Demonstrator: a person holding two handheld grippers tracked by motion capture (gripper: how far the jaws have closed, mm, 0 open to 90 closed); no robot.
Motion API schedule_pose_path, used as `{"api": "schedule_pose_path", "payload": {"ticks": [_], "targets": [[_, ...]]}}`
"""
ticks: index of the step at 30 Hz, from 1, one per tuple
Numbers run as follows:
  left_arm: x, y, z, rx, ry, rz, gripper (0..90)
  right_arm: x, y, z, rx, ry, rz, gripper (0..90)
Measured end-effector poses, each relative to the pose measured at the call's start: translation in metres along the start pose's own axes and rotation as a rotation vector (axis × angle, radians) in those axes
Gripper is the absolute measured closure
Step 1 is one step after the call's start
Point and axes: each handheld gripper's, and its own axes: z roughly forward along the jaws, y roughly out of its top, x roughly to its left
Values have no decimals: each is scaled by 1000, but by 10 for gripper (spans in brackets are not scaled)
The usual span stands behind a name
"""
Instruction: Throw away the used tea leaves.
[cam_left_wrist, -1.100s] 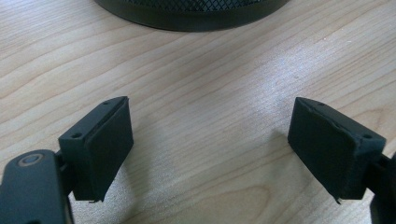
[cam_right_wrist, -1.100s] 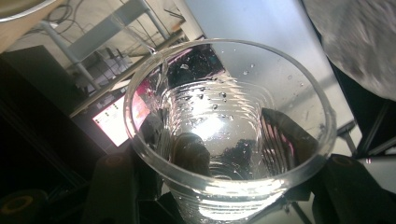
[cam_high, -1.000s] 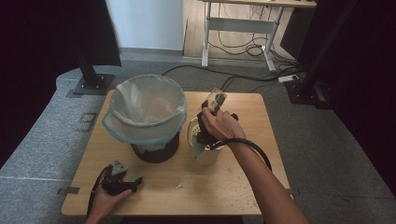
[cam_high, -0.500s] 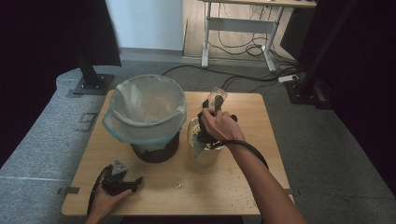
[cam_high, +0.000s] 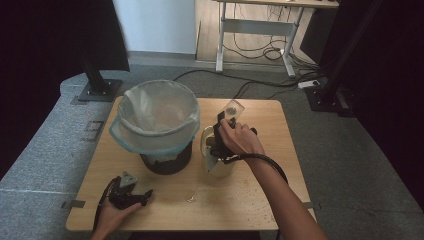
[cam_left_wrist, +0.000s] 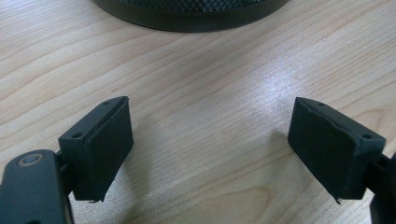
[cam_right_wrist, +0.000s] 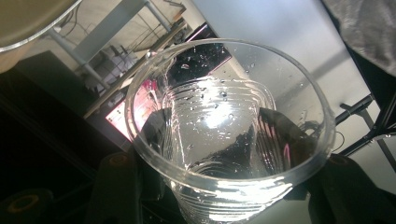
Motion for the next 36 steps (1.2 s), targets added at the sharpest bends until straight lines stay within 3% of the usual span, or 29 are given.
{"api": "schedule_pose_path", "payload": {"ticks": [3,4,5,6,7,8,10,11,12,13,18,19,20,22,26,27,28,29,32,36], "targets": [[0,0,0,0,0,0,134,-3,-5,1,7,11,78,471],[0,0,0,0,0,0,134,-3,-5,1,7,11,78,471],[0,0,0,1,0,0,134,-8,-10,1,-6,25,123,469],[0,0,0,0,0,0,134,-8,-10,1,-6,25,123,469],[0,0,0,0,0,0,134,-10,-12,-1,-34,71,322,468],[0,0,0,0,0,0,134,-10,-12,-1,-34,71,322,468],[0,0,0,0,0,0,135,-16,-19,-4,-68,138,543,467],[0,0,0,1,0,0,134,-18,-21,-4,-77,152,598,467],[0,0,0,0,0,0,134,-20,-26,-4,-99,195,721,466],[0,0,0,0,0,0,134,-20,-26,-4,-99,195,721,466],[0,0,0,0,0,0,134,-22,-43,-2,-174,343,1068,465],[0,0,0,0,0,0,134,-21,-50,0,-208,403,1227,464],[0,0,0,0,0,0,134,-21,-50,0,-208,403,1227,464],[0,0,0,-1,0,0,134,-17,-60,2,-264,481,1453,464],[0,0,0,0,0,0,134,-8,-76,6,-373,582,1769,463],[0,0,0,0,0,0,134,-3,-83,7,-433,616,1880,463],[0,0,0,0,0,0,134,-1,-85,7,-445,627,1917,463],[0,0,0,0,0,0,134,-1,-85,7,-445,627,1917,463],[0,0,0,0,0,0,134,2,-87,7,-479,651,1978,462],[0,0,0,0,0,0,135,4,-88,8,-499,675,2016,461]]}}
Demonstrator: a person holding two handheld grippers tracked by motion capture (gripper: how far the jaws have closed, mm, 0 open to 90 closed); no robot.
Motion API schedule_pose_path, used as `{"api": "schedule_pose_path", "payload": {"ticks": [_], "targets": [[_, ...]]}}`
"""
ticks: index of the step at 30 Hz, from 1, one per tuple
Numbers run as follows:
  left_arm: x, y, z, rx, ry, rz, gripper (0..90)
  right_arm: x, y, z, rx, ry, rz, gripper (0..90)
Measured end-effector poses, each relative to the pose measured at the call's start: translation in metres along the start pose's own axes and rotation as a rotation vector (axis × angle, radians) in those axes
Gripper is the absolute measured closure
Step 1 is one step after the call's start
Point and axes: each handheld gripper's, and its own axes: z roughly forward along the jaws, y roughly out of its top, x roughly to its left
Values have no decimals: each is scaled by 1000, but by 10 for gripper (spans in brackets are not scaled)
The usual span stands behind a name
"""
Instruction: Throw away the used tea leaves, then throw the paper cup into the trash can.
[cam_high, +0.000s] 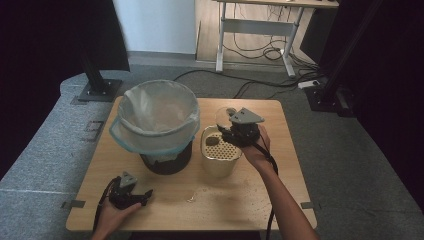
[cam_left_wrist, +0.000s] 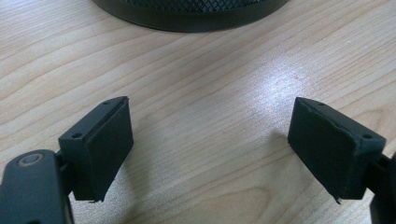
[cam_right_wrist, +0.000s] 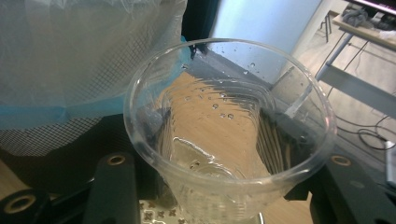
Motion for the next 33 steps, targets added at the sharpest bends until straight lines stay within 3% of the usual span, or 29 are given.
{"api": "schedule_pose_path", "payload": {"ticks": [5,6,9,14,19,28,33], "targets": [[0,0,0,0,1,0,135,-4,2,-1,-18,29,58,461],[0,0,0,0,1,-1,136,-7,5,-4,-46,36,83,461],[0,0,0,-1,2,-1,138,-11,8,-6,-64,41,110,461],[0,0,0,-1,2,-1,137,-9,20,-12,-83,23,80,459],[-1,0,0,-1,2,-1,137,-4,37,-18,-128,39,72,459],[-1,0,0,0,0,-1,136,16,85,-24,-209,72,36,459],[-1,0,0,-1,0,-1,136,31,109,-17,-231,102,4,456]]}}
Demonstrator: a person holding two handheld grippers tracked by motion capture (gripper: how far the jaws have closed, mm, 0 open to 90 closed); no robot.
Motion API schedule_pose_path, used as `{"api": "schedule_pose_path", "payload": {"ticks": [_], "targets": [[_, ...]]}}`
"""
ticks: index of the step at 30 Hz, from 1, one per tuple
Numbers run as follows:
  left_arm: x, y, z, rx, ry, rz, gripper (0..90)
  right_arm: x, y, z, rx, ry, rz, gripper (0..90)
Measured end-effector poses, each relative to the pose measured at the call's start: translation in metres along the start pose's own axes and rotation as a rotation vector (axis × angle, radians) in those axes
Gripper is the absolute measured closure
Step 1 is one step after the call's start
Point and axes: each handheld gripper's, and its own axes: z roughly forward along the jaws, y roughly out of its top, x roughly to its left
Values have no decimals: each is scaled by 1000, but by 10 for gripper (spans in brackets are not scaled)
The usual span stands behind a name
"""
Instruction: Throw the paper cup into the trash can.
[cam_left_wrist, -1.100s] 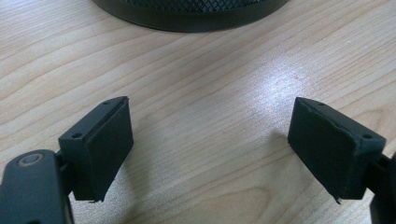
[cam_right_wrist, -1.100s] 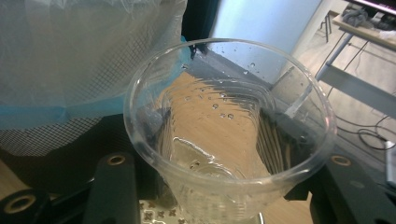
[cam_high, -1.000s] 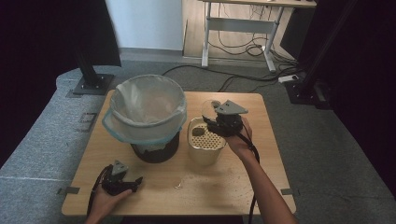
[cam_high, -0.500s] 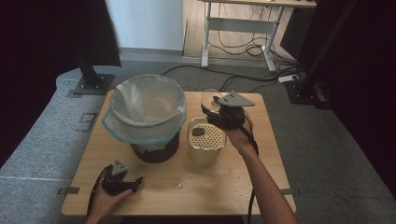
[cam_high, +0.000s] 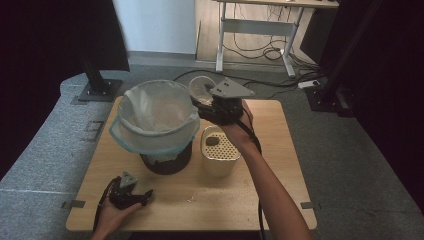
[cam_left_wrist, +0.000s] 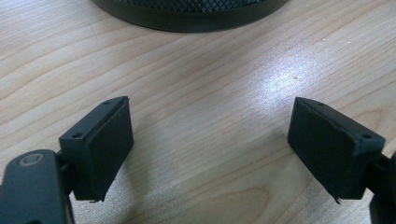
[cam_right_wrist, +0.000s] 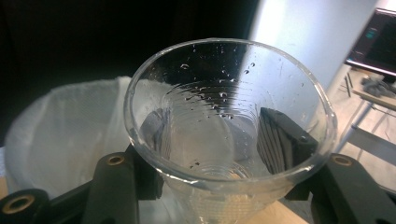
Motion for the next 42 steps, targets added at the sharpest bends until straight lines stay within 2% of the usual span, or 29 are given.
{"api": "schedule_pose_path", "payload": {"ticks": [8,12,14,17,19,23,30,37,42], "targets": [[0,0,0,-1,0,-1,136,25,22,42,7,54,-41,446],[0,0,0,0,0,0,136,34,25,64,21,77,-31,411],[0,0,0,0,0,0,136,38,24,79,47,95,-24,387],[0,0,0,-1,1,-1,137,43,20,97,116,115,-18,252],[0,0,0,-2,1,-2,136,46,18,103,137,108,-3,211],[0,0,0,-2,1,-1,136,47,15,101,142,94,-4,191],[0,0,0,-2,1,-2,136,37,14,82,113,75,13,195],[0,0,0,0,0,0,136,26,4,54,59,61,26,230],[0,0,0,0,1,0,136,15,-15,25,22,49,57,246]]}}
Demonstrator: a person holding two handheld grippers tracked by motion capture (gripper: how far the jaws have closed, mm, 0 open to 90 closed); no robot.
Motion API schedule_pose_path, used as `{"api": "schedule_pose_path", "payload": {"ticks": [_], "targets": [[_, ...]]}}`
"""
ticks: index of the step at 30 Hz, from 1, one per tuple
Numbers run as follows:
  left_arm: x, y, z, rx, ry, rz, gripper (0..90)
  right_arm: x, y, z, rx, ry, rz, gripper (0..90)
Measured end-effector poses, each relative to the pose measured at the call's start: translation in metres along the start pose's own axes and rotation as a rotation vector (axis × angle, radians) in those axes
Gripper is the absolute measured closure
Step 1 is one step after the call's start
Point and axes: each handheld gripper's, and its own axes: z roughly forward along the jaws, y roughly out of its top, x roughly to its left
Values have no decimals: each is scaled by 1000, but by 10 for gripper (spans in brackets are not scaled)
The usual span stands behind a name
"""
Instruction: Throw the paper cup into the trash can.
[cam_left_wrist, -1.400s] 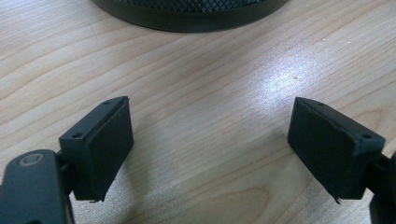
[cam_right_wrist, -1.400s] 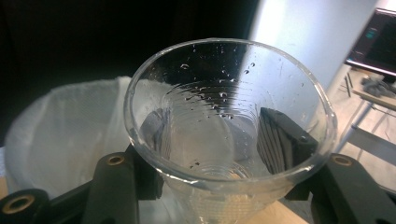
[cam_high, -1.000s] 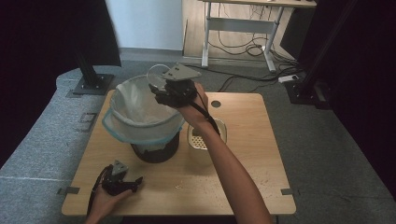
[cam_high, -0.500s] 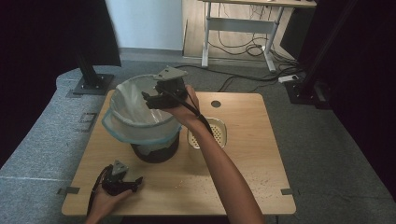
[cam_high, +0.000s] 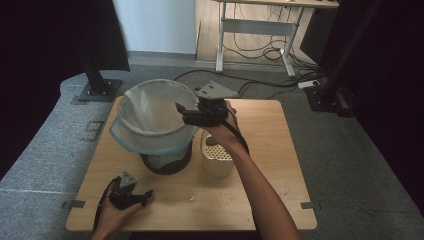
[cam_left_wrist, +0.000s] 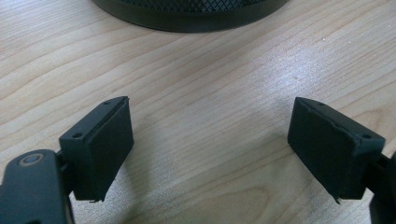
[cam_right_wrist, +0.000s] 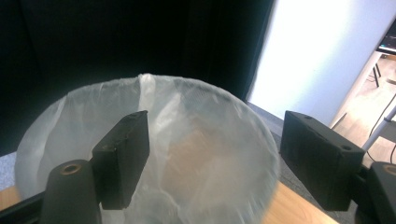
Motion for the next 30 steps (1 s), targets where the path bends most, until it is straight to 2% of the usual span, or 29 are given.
{"api": "schedule_pose_path", "payload": {"ticks": [4,11,17,25,30], "targets": [[0,0,0,-1,2,-2,136,-10,-21,-23,3,-17,7,251],[0,0,0,-1,5,-3,136,-28,-61,-62,-8,-61,49,255],[0,0,0,0,5,-2,136,-37,-106,-91,5,-92,84,258],[-1,0,0,-1,8,-5,136,-39,-176,-117,48,-122,164,261],[-1,0,0,-1,8,-6,137,-40,-209,-124,82,-145,200,268]]}}
